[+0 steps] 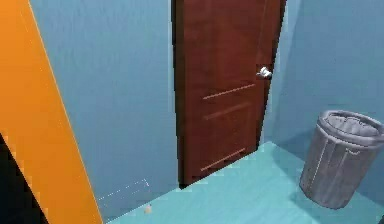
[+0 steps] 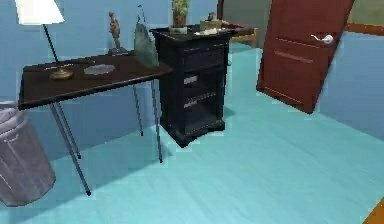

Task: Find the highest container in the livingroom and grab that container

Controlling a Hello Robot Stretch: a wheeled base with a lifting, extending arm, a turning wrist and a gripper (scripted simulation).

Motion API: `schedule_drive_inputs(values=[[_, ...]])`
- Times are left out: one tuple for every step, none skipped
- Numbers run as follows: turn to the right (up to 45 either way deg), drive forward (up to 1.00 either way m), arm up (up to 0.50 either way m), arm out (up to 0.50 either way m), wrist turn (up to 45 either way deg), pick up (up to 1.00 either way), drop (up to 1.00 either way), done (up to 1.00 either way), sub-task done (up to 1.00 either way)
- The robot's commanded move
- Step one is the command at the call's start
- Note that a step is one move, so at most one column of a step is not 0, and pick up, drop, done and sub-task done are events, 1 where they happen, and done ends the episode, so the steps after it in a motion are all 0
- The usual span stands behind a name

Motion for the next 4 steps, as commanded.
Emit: schedule_drive_inputs(values=[[45.0,0.00,0.00,0.00,0.0,0.00,0.00,0.00,0.00],[9.0,0.00,0.00,0.00,0.0,0.00,0.00,0.00,0.00],[0.0,0.75,0.00,0.00,0.0,0.00,0.00,0.00,0.00],[45.0,0.00,0.00,0.00,0.0,0.00,0.00,0.00,0.00]])
